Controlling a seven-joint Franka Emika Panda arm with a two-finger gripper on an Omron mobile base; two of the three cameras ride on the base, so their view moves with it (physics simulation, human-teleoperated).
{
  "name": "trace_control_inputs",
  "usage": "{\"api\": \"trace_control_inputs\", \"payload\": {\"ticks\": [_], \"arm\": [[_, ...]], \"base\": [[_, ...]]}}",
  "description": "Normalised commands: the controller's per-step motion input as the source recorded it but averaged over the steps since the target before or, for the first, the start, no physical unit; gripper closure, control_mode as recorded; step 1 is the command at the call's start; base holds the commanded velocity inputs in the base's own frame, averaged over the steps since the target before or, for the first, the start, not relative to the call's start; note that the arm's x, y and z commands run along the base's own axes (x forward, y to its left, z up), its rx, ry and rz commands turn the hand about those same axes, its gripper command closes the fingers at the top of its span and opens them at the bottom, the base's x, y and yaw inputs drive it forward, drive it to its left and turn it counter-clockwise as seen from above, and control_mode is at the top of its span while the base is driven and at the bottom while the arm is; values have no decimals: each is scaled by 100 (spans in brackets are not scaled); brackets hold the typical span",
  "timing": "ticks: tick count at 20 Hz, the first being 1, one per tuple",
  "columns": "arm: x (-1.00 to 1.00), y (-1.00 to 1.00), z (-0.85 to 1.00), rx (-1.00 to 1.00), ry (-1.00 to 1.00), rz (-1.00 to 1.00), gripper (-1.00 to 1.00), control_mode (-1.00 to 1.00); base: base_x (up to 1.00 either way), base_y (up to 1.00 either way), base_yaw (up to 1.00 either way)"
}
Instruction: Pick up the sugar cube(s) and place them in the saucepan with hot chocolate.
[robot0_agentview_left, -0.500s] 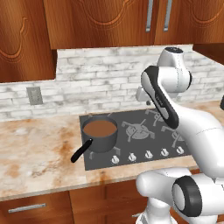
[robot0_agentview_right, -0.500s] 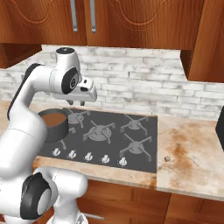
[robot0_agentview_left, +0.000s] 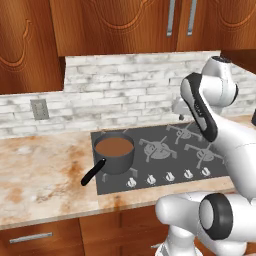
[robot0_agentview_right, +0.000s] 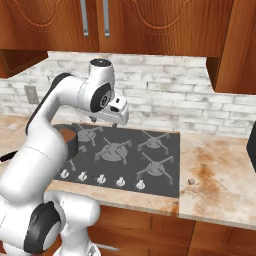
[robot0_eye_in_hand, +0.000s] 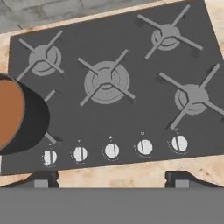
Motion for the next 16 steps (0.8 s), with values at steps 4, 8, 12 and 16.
{"api": "trace_control_inputs", "payload": {"ticks": [4, 8, 12, 16], "arm": [[-11, -96, -46, 17, 10, -44, -100, -100], [-2, -98, -51, 6, 10, -33, -100, -100], [0, -100, -62, 7, 12, -7, -100, -100], [15, -100, -57, 1, 23, 0, -100, -100]], "base": [[0, 0, 0], [0, 0, 0], [0, 0, 0], [0, 0, 0]]}}
